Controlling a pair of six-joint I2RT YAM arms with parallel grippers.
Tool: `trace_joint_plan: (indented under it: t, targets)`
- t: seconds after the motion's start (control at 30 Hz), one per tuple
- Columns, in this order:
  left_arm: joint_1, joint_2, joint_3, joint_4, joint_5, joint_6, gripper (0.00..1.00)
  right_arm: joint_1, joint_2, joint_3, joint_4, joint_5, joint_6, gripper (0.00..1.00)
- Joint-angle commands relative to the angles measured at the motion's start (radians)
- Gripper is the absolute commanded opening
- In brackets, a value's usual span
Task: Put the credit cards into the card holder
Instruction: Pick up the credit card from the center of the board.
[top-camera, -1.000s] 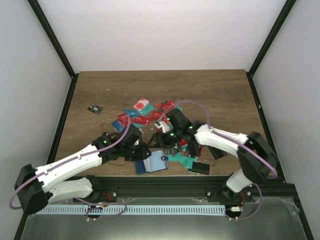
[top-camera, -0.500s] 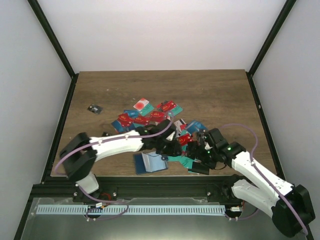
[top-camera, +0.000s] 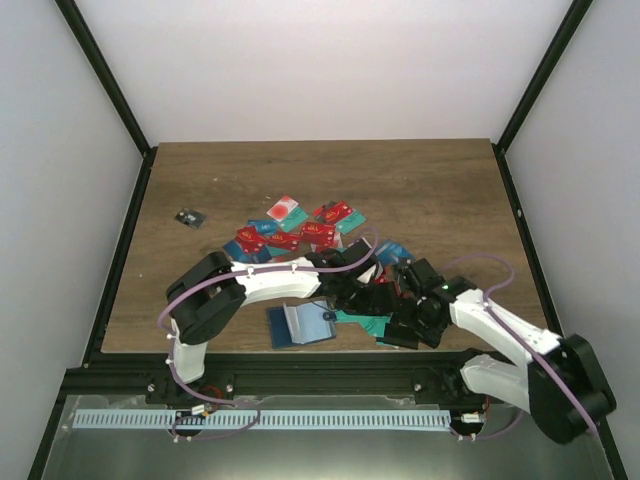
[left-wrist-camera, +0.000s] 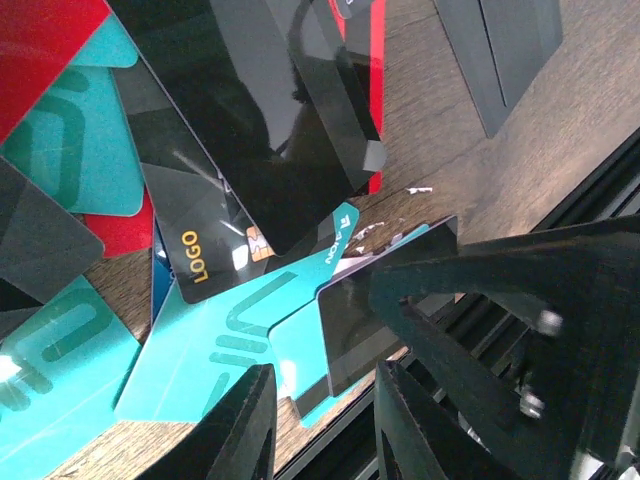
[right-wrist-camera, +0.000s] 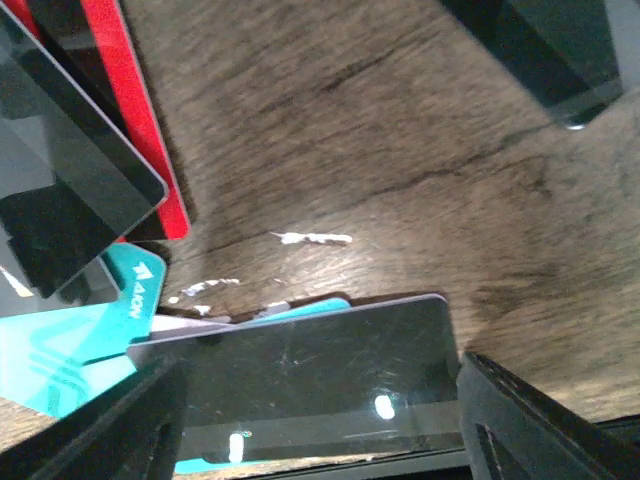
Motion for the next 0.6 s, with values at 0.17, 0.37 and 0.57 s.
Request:
trace_joint_plan:
  t: [0.17, 0.37, 0.57]
  targets:
    - [0.001, -0.102, -0.105, -0.004, -0.051, -0.006, 0.30, 0.018, 0.114, -0.085, 0.136, -0.133, -0.007, 0.72]
    - [0.024, -0.167, -0.190, -0.011, -0.086, 0.000, 0.30, 0.224, 0.228, -0.075, 0.222, -0.242, 0.073, 0.72]
    - [0.044, -0.175, -0.203, -0.038, -0.095, 0.039, 0.29, 0.318, 0.272, 0.003, 0.211, -0.273, 0.107, 0.71]
